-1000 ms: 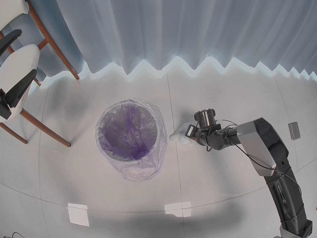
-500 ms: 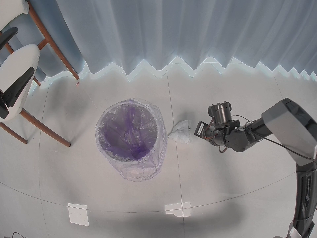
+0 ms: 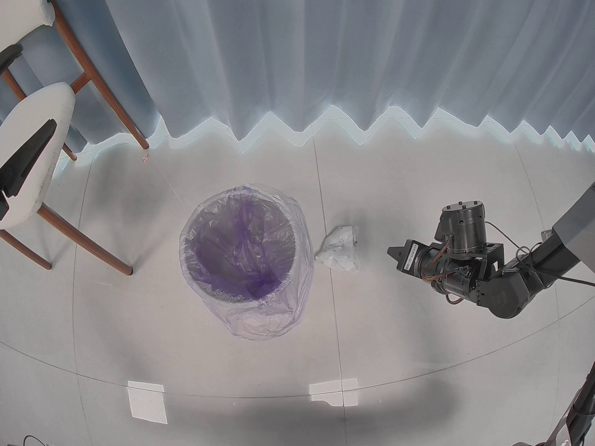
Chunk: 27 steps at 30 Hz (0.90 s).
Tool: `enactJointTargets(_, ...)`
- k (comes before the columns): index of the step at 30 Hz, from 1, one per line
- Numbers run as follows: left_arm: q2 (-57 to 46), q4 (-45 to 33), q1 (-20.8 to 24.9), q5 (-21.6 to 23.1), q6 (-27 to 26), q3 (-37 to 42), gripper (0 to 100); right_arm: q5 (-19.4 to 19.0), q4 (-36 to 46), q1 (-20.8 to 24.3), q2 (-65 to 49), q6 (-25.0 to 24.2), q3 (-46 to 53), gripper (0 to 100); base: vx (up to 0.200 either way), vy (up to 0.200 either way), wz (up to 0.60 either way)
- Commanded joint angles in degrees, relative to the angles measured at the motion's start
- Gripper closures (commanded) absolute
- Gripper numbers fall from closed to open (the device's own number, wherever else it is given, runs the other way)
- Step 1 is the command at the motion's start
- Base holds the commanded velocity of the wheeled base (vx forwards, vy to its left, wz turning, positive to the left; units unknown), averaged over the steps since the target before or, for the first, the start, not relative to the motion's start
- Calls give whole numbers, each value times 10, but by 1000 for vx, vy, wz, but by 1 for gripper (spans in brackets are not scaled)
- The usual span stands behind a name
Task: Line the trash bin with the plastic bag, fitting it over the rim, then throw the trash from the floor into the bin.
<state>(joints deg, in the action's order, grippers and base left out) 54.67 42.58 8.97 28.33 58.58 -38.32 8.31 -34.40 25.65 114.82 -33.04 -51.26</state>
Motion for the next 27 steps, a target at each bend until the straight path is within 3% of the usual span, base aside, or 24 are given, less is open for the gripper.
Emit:
enactJointTargets(1, -1, 0, -4, -3, 1, -9, 0, -2, -16, 1, 65, 6, -52, 0, 0, 0, 0)
enactJointTargets(6, 2, 0, -3, -3, 3, -7, 0, -2, 9, -2, 183, 10, -179, 0, 0, 0, 0)
enactJointTargets(20, 4, 0, -3, -2, 3, -3, 0, -2, 203, -44, 408, 17, -590, 0, 0, 0, 0)
enactJointTargets(22, 4, 0, 0, -1, 4, 0, 0, -2, 224, -45, 432, 17, -633, 0, 0, 0, 0)
enactJointTargets(27, 5, 0, 1, -2, 2, 3, 0, -2, 266, -45, 476, 17, -633, 0, -160, 0, 0)
